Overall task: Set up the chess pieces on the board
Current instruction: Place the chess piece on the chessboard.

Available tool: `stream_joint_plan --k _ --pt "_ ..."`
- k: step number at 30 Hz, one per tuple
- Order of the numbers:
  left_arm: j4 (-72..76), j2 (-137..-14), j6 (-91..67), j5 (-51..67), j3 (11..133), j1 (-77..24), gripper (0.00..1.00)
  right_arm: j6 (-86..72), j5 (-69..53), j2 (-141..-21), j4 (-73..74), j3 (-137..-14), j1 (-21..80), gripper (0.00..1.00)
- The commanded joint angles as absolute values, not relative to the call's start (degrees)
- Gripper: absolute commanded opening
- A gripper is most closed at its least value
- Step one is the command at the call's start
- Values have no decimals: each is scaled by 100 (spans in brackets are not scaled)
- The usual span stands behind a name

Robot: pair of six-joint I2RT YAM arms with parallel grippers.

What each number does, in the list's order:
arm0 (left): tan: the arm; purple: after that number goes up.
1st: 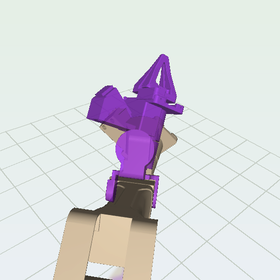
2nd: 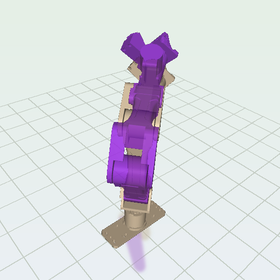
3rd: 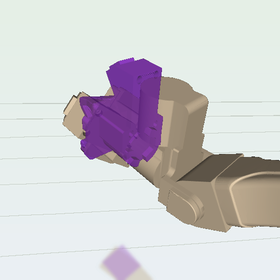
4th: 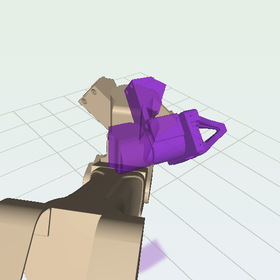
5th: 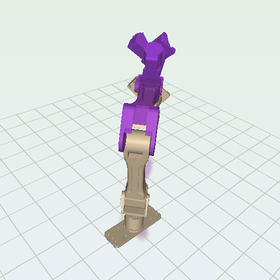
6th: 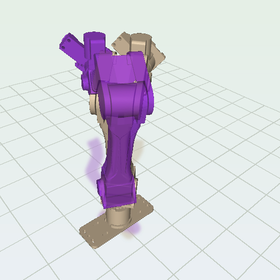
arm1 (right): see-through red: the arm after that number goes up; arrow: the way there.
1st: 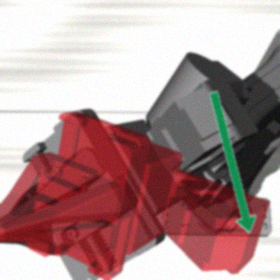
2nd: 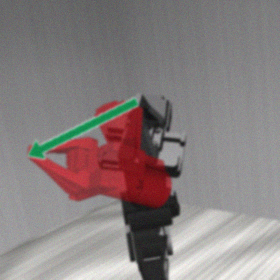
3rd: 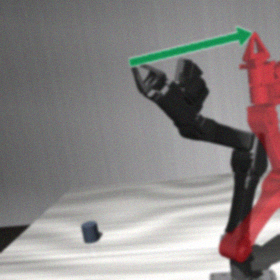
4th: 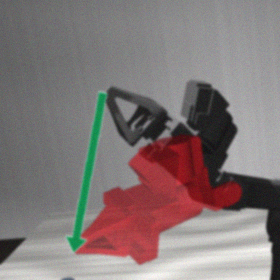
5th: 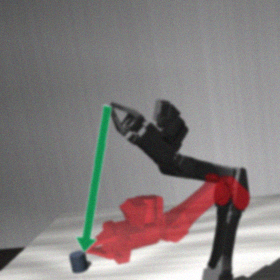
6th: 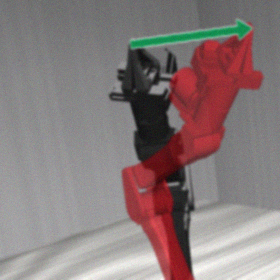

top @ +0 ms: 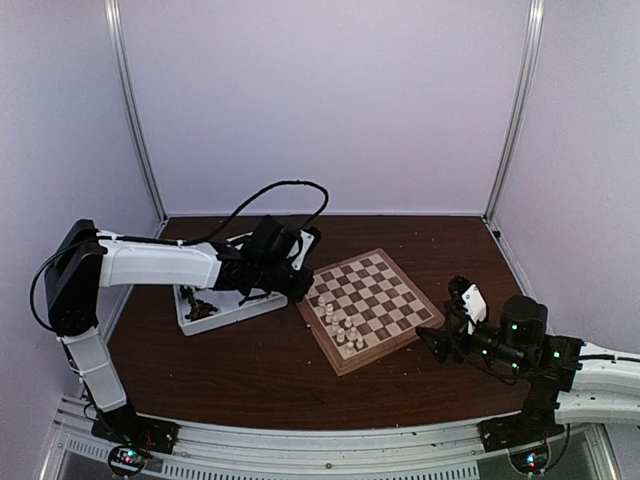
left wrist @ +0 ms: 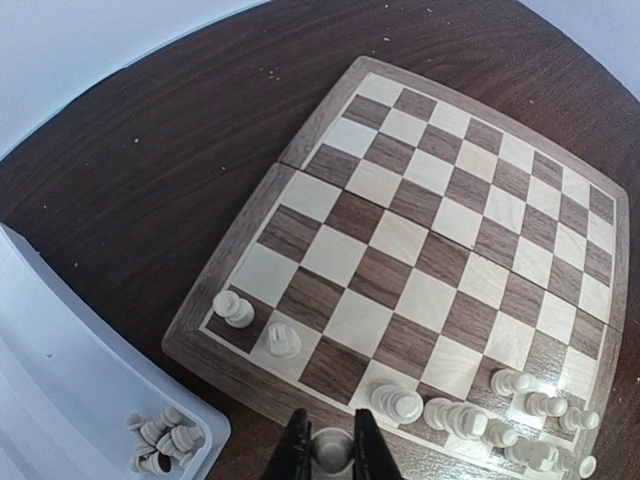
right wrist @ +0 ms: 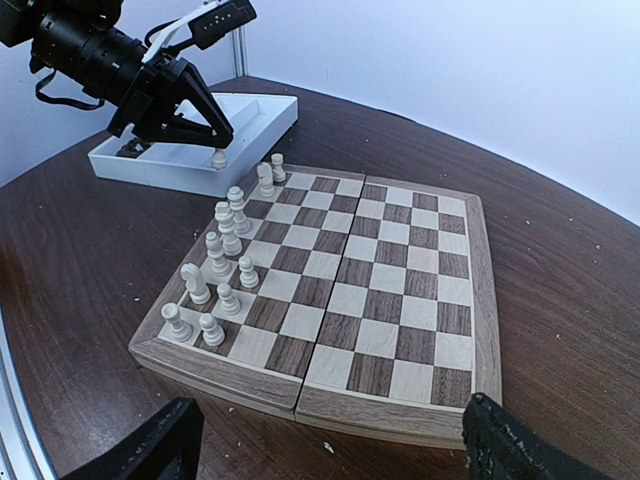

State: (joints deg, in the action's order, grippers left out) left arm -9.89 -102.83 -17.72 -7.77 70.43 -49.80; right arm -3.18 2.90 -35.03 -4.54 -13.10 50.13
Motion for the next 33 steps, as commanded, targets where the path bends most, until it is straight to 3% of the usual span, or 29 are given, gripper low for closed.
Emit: stream_joint_plan --k 1,33 --pt "-581 -10392 -1784 -791 6920 -4928 0 -333 379 -3461 -571 -1222 5001 91" --pt "-43 -11070 -1675 -738 7117 -4922 0 -317 353 -3480 -589 -1222 5001 92"
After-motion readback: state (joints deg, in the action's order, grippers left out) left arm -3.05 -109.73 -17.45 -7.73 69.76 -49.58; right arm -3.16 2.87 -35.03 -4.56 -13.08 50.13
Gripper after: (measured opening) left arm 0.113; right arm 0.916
